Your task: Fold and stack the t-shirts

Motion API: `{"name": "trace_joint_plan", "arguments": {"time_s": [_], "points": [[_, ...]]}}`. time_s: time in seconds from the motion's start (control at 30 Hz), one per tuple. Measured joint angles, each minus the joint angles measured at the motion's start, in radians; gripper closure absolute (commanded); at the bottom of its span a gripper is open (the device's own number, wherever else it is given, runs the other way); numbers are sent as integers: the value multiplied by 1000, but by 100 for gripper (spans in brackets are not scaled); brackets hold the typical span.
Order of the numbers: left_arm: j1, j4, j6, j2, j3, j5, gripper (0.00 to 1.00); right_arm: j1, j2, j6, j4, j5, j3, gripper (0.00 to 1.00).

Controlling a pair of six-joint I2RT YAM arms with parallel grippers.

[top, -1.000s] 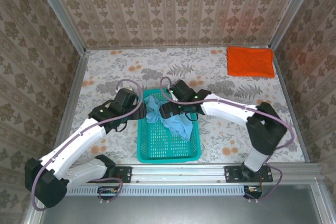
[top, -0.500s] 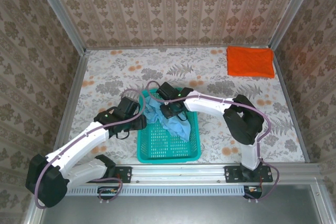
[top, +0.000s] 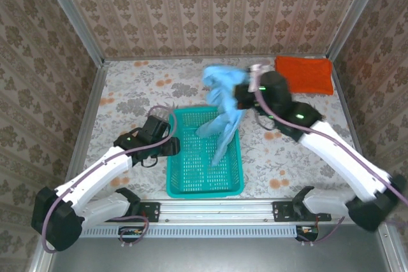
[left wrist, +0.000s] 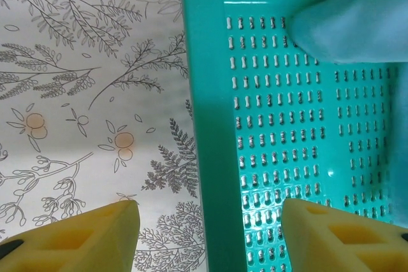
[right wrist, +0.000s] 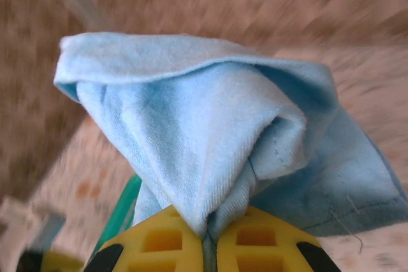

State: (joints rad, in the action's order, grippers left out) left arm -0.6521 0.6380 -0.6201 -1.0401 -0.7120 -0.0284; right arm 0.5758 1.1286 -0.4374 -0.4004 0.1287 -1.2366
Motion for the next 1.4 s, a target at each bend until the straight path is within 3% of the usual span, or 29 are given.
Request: {"name": "trace_joint_plan", "arguments": {"time_s": [0.17,0.33,0.43,0.7,0.83,0.93,1.0,1.07,1.1,1.17,1.27,1.4], "points": [[0,-7,8,-75,-2,-6,49,-214,-314,-35,-4,66,134,100],[1,-21,16,-127,-25,-46,77,-285,-493,-37,-49,138,167,100],[22,-18,36,-179,-67,-74,90,-288,-518,-37,-51,157,179,100],[160,-2,127,-370,-266,-116,92,-294,-428,-74,-23,127,379,100],[245,-3,182,-472,-367,-114,88,-300,-336,-134,68,26,522,100],[301,-3,219,-550,-439,-101,78,-301,-257,-183,163,-61,624,100],[336,-7,236,-598,-476,-100,64,-301,-197,-205,213,-109,672,100],[367,0,249,-644,-508,-118,57,-301,-148,-222,256,-143,706,100],[380,9,252,-666,-523,-132,44,-301,-131,-226,276,-156,719,100],[398,42,248,-694,-554,-169,29,-301,-112,-234,309,-174,733,100],[382,117,232,-694,-616,-251,13,-301,-100,-241,360,-188,736,100],[246,160,209,-633,-718,-327,10,-301,-73,-245,413,-196,740,100]]}}
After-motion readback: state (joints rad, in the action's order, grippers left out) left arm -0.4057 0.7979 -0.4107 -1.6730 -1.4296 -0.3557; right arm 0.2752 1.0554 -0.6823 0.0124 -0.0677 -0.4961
